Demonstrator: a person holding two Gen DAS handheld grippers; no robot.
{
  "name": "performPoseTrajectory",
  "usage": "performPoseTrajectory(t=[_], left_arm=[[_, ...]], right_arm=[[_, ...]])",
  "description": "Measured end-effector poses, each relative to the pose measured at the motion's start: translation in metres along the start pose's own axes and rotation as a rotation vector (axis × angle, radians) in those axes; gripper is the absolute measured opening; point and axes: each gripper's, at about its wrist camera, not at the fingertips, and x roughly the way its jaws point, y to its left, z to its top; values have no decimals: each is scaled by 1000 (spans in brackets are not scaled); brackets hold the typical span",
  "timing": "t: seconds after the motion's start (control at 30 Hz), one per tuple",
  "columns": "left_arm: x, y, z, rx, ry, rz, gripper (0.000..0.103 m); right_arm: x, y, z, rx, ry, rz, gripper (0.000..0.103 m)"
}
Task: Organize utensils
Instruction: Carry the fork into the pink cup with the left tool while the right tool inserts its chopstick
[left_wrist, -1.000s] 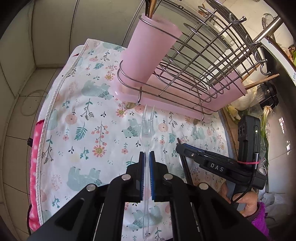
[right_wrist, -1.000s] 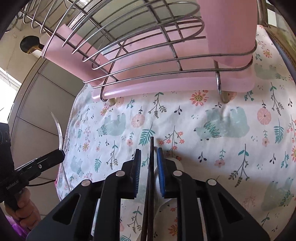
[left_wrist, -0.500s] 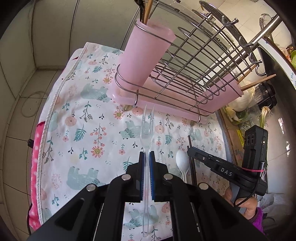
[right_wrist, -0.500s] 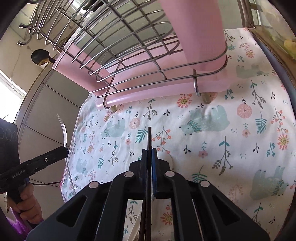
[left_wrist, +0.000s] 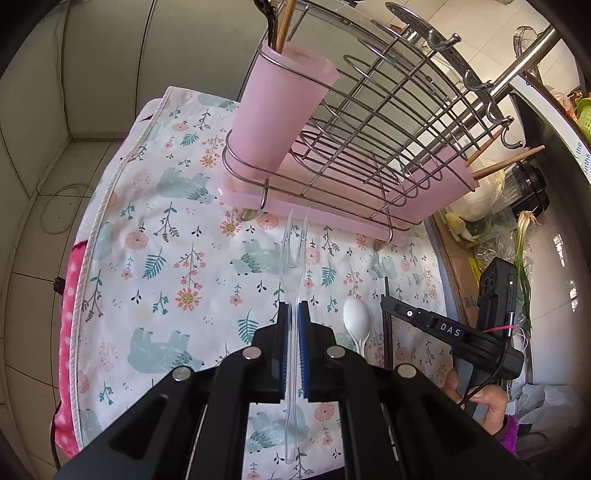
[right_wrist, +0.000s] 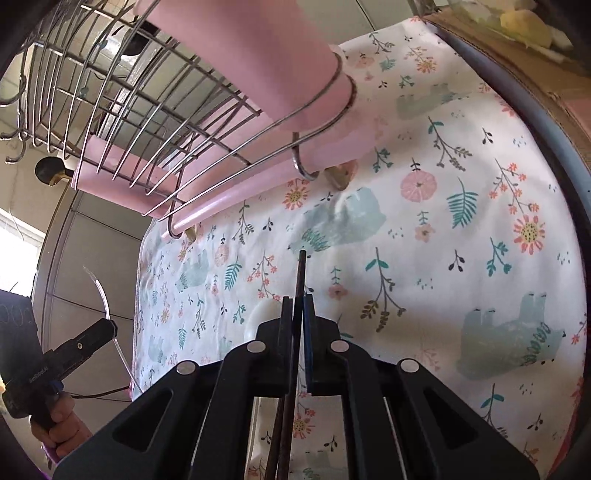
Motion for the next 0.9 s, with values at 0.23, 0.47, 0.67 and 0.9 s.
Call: performPoseTrajectory(t=[0.23,0.47,0.67,0.9], left_arm=[[1,-5,3,12,-6,-5,5],[-13,-9,7,30,-63,-19,5],[-39,-17,12,62,-173,-53,5],[-83,-29,28,104,-349,-46,5]], right_arm=[[-5,-16,-5,36,-7,16,6],[-43,-5,-10,-28,-123,22,6],[-88,13,-19,-97,-270,-15,5],[-148,51,-20,-221,-478,-18,5]])
